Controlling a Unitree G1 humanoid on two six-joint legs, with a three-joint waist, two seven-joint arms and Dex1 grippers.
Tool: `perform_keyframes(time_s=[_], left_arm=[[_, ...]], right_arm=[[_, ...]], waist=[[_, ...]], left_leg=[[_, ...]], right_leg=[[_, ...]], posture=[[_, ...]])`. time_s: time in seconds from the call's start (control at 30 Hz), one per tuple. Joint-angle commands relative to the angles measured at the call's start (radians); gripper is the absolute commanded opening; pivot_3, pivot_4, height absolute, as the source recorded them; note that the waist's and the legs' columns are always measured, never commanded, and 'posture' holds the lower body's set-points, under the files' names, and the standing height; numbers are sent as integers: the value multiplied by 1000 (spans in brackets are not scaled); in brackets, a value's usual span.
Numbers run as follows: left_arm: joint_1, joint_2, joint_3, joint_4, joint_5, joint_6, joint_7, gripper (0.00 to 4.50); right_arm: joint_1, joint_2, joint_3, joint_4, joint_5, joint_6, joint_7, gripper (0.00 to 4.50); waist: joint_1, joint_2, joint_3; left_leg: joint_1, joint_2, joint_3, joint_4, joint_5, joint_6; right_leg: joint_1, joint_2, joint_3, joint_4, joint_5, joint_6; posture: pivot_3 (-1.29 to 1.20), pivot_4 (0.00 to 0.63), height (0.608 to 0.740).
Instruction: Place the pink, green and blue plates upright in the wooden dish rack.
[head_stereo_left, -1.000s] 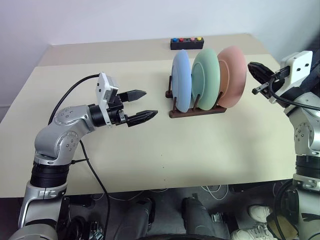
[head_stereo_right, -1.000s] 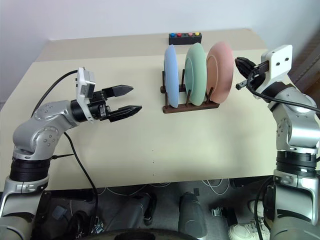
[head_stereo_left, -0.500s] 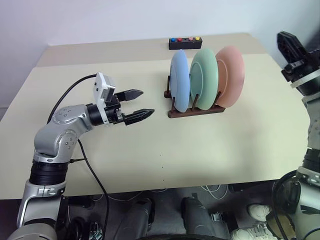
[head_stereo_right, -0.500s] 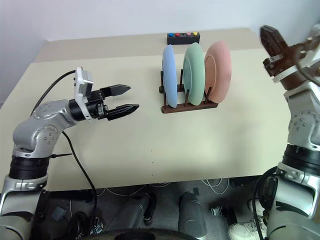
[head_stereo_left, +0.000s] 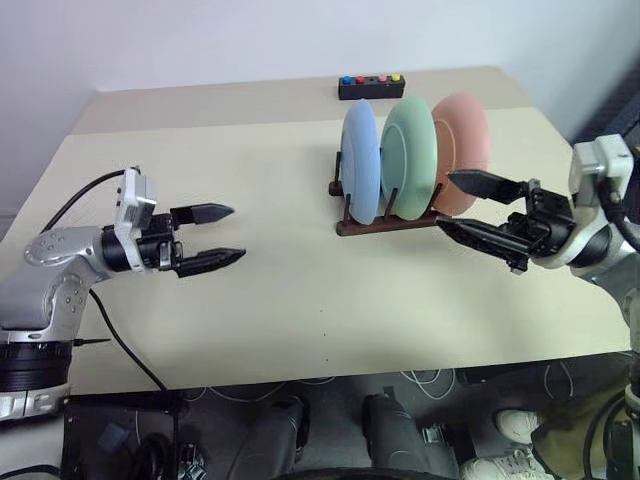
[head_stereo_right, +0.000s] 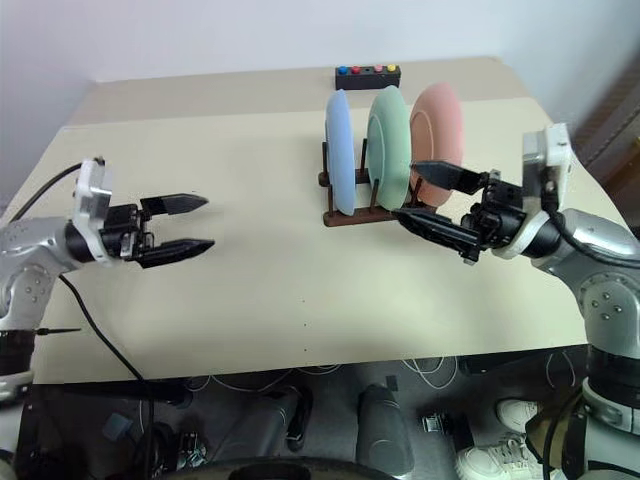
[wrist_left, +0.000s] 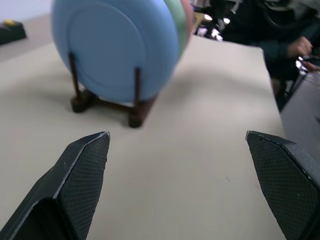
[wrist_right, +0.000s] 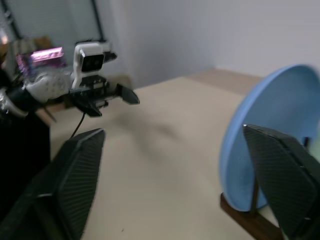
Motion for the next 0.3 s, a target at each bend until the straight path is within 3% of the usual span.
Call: perform_keyframes(time_s=[0.03, 0.3], left_arm=[[12, 29, 53, -18, 17, -68, -17, 4500], [57, 23, 72, -47, 24, -88, 17, 4500]], right_arm=[[29, -11, 13, -26, -87, -88, 33, 4468], [83, -6, 42, -43, -168, -130, 40, 4468]], waist=[[2, 0, 0], [2, 0, 0]], left_leg=[[0, 0, 0, 0, 0, 0], [0, 0, 0, 0, 0, 0]], right_leg=[[0, 0, 0, 0, 0, 0], [0, 0, 0, 0, 0, 0]], posture=[[0, 150, 740], [0, 150, 740]])
